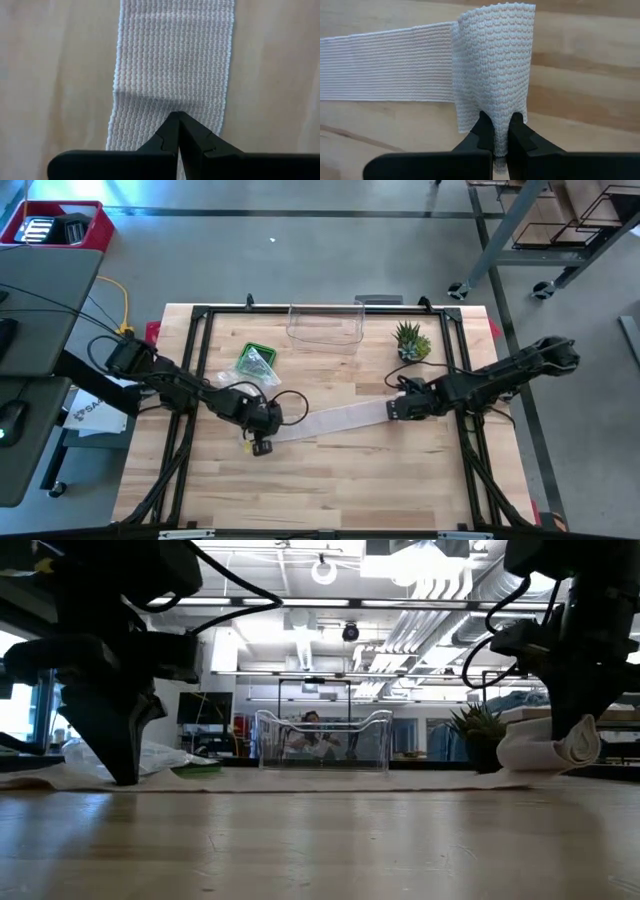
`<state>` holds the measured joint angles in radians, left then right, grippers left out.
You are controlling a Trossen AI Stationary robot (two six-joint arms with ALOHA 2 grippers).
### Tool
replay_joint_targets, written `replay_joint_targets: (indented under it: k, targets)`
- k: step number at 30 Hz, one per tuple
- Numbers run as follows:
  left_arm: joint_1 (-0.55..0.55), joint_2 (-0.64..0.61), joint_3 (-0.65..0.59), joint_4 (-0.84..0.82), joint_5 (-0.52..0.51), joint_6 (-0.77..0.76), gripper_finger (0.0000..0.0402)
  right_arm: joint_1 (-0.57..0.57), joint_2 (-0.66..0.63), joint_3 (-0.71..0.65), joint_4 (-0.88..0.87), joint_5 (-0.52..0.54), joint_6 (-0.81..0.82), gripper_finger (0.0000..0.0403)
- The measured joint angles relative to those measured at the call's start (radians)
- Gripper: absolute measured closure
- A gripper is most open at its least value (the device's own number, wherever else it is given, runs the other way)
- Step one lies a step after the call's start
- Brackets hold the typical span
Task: Roll bandage
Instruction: Roll the bandage
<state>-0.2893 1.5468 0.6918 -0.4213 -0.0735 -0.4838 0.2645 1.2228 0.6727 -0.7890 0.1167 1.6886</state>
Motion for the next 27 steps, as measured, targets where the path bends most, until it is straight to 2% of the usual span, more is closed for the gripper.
replay_joint_targets:
  k: [6,10,18,27]
  targets:
    - [0.038,-0.040,-0.005,-0.003,-0.017,0.136,0.0402,0.049,0.000,0.000,0.005,0.041,0.068,0.0398]
    - [0.056,-0.049,-0.005,-0.009,0.023,0.229,0.0401,0.049,0.010,0.000,0.004,0.064,0.060,0.0398]
    - [0.061,-0.058,-0.002,0.009,0.026,0.103,0.0401,0.034,0.009,0.000,0.043,0.067,0.034,0.0398]
    - [0.061,-0.062,0.000,0.042,-0.018,0.069,0.0401,-0.061,0.009,0.000,0.068,0.048,-0.141,0.0398]
